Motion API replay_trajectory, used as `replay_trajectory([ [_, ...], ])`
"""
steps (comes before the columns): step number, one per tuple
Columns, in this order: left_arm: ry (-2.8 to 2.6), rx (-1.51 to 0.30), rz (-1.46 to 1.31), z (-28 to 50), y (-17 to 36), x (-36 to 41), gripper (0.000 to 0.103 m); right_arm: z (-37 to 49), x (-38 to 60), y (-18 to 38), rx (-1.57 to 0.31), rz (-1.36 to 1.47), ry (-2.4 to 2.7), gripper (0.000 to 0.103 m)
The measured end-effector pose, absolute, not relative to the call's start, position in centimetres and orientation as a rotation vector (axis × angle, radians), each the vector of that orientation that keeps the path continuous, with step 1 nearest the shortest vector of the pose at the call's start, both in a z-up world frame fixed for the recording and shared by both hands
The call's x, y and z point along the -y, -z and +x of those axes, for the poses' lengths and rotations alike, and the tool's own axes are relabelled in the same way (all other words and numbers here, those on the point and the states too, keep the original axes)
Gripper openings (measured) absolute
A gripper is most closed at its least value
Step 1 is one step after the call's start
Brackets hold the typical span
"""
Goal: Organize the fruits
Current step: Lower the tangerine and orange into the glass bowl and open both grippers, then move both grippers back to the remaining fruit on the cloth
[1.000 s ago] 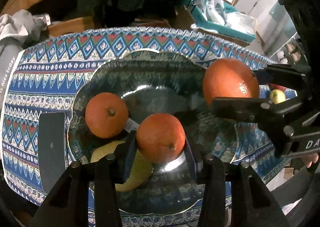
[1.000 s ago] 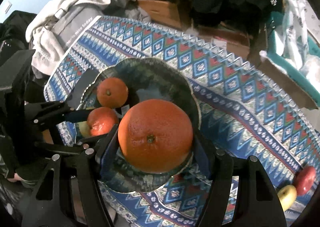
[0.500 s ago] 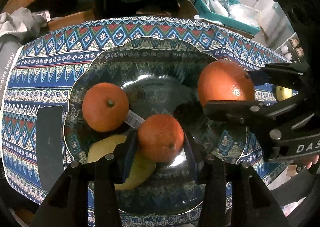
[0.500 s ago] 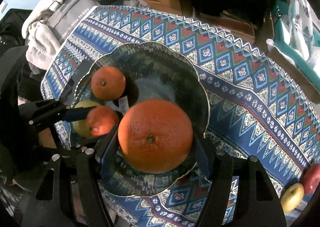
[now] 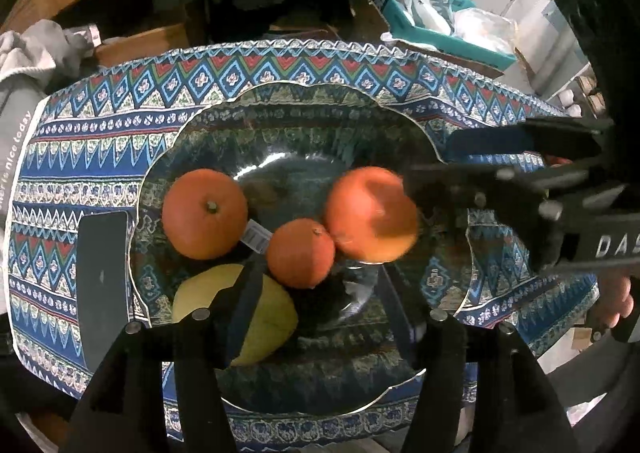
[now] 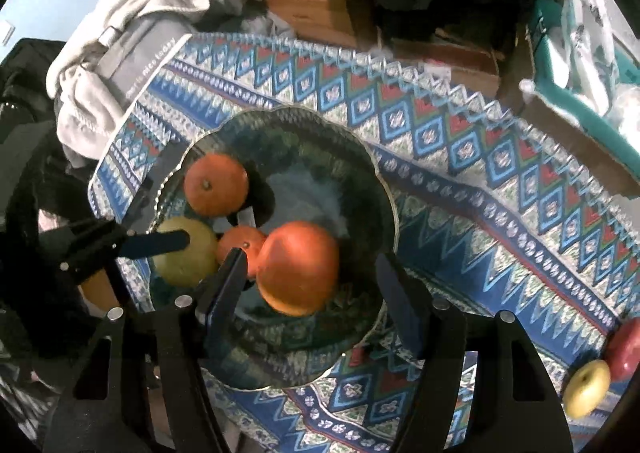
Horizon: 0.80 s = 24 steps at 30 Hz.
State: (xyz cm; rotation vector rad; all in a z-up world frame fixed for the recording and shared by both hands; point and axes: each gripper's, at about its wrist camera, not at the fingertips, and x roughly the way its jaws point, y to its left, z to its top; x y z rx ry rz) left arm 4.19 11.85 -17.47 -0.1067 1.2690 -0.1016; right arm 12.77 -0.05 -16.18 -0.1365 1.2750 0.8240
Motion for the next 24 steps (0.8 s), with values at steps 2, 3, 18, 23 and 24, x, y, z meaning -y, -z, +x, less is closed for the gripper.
replay_trajectory([
  [2,0.108,-1.261,-0.107,4.1,17.1,-11.7,0.062,12.9,0.3,15.6,-1.266,-0.125,-0.816,0.069],
  [3,0.110,-1.256,-0.108,4.0,16.9,-11.6,0.063,12.9,0.5,15.4,-1.261,-0.125,-0.810,0.069],
  [18,0.173,-1.217,-0.076,3.9,14.5,-8.6,0.065,11.6,5.4,11.6,-1.174,-0.180,-0.703,0.070],
  [23,0.193,-1.210,-0.062,4.0,14.0,-7.3,0.065,10.7,7.5,10.9,-1.163,-0.198,-0.670,0.070],
  [24,0.198,-1.209,-0.056,4.0,13.8,-6.9,0.065,10.5,8.0,10.8,-1.163,-0.195,-0.667,0.070],
])
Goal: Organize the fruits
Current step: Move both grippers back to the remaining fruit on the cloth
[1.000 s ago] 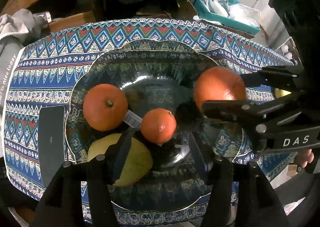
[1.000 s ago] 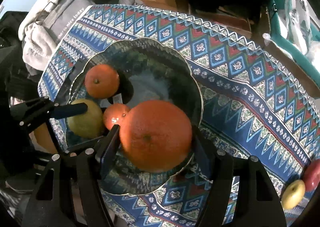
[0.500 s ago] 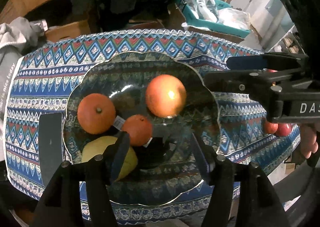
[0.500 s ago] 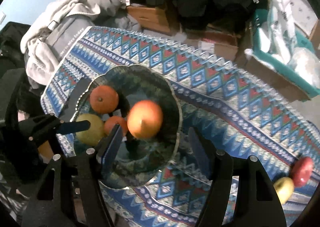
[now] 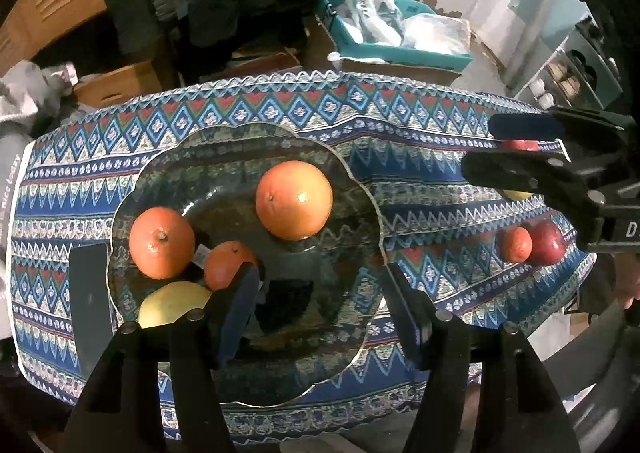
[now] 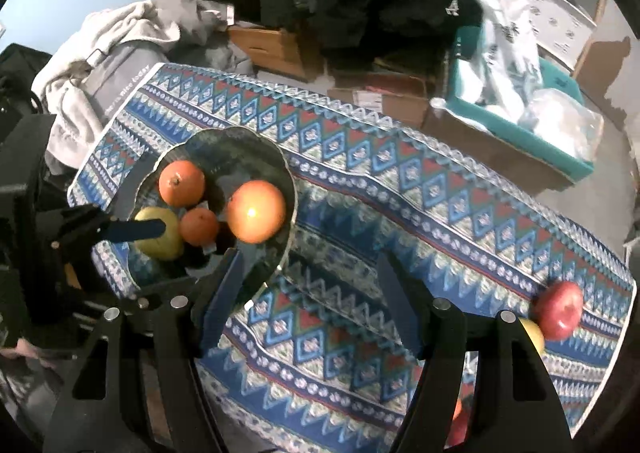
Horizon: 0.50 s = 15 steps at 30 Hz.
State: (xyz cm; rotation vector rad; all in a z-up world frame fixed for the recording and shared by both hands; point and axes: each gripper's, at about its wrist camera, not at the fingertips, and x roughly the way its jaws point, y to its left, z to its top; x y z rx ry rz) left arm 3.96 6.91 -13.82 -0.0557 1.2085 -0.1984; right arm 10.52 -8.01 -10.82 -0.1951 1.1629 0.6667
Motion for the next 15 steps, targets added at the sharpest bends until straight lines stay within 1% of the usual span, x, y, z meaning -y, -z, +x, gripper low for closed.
replay_trajectory([
  [5,0.224,-1.203,-0.037,3.8,13.2,-5.4,0.066,9.7,10.5,10.1,-1.151,-0.187,-0.645,0.071],
  [8,0.237,-1.194,-0.015,3.8,12.8,-4.3,0.071,9.4,12.0,9.9,-1.143,-0.181,-0.630,0.074],
  [15,0.270,-1.199,0.030,4.0,12.7,-1.4,0.071,9.0,16.4,10.4,-1.149,-0.162,-0.572,0.074],
])
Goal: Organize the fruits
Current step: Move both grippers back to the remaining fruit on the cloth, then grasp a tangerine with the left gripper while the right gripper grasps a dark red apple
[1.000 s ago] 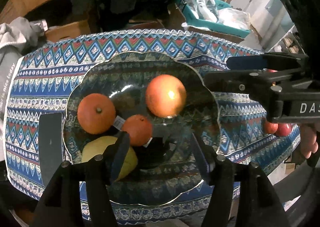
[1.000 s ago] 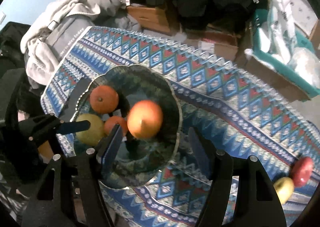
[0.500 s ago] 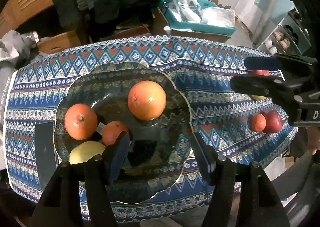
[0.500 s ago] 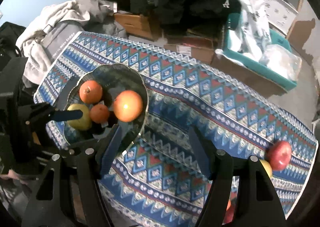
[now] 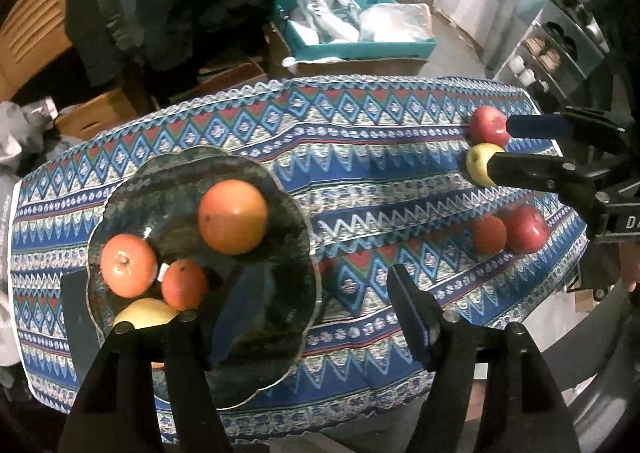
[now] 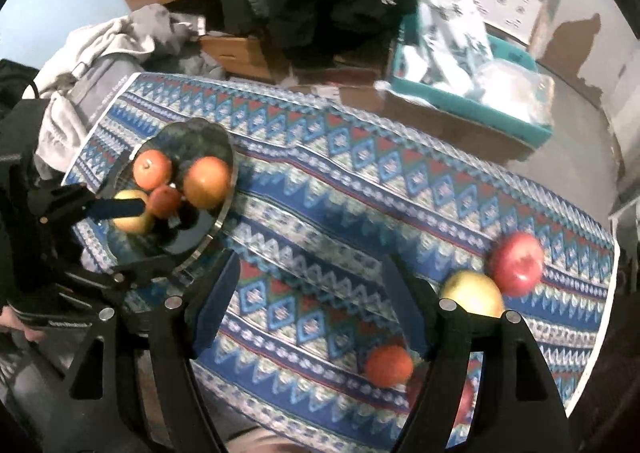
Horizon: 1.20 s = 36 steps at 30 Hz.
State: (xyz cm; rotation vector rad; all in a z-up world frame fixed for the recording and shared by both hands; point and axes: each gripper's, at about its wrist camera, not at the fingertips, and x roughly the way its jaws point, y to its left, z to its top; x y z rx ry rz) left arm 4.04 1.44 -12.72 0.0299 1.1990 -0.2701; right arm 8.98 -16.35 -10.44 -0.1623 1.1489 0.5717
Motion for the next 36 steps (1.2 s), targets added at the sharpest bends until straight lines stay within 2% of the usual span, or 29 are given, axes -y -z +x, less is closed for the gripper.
replay_trajectory([
  [20,0.409,-1.211,0.185,4.1,13.6,8.5,0.071,6.9,27.9,15.0,-1.242,-0.073,-0.421,0.075],
  [24,0.436,-1.223,0.200,4.2,14.3,10.1,0.071,6.6,28.9,16.0,-1.268,-0.080,-0.404,0.080],
  [36,0.496,-1.254,0.166,5.0,16.5,12.6,0.071,5.9,29.5,20.7,-1.394,-0.129,-0.387,0.081],
])
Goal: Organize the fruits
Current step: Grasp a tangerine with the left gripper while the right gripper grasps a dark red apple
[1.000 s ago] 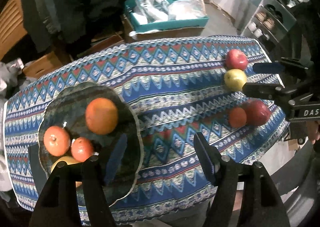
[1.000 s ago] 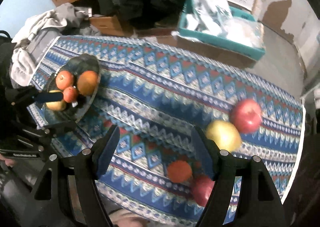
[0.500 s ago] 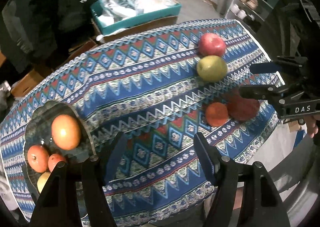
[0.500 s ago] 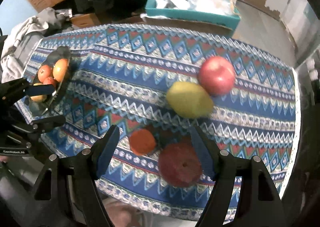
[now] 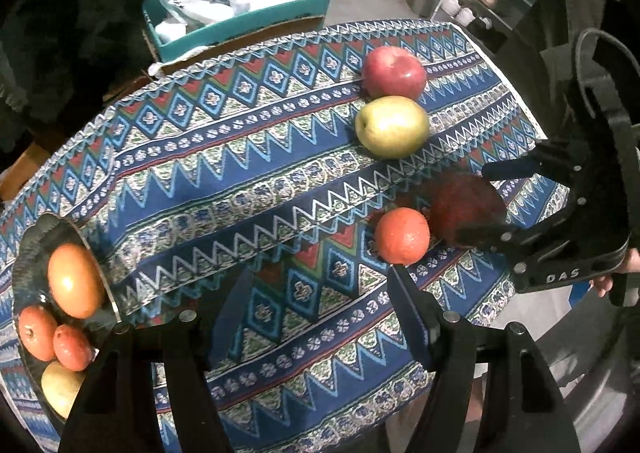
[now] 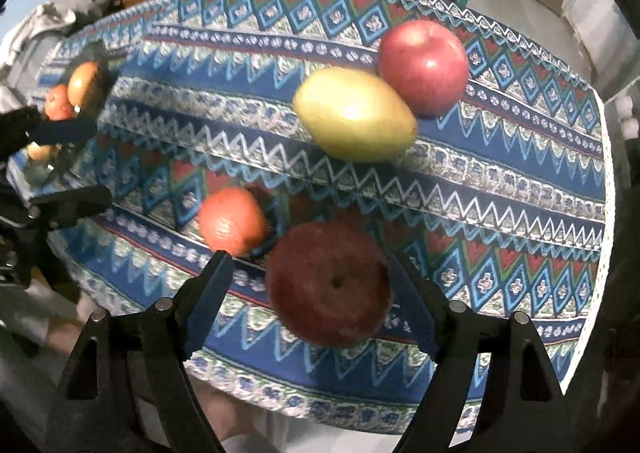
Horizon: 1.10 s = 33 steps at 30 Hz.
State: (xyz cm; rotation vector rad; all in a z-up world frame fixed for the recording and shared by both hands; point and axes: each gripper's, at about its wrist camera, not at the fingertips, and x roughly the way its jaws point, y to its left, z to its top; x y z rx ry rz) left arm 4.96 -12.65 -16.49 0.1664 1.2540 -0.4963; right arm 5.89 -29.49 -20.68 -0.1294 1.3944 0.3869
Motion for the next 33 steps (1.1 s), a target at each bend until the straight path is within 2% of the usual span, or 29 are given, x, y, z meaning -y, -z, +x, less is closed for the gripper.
replay_trajectory([
  [8,0.517,-1.283,0.125,5.8,18.0,13.7,0.071,6.0,29.4,23.2,-1.432,-0.157,-0.373,0.081],
  [10,0.525,-1.292,0.112,6.0,18.3,14.0,0.071,6.0,29.3,23.8,-1.439,-0.151,-0.380,0.075],
  [15,0.545,-1.293,0.108,6.2,18.6,15.1,0.071,6.1,29.3,24.4,-1.431,-0.118,-0.402,0.074],
  [20,0.563,-1.295,0.113,6.4,19.0,16.2,0.071,5.8,31.5,23.3,-1.392,-0.086,-0.381,0.074],
  [24,0.571,-1.293,0.120,6.3,19.5,17.1,0.075,6.6,33.9,22.0,-1.341,-0.031,-0.320,0.074],
  [33,0.596,-1.347,0.128,6.2,21.7,19.3,0.075,7.5,36.8,20.5,-1.295,0.035,-0.274,0.074],
])
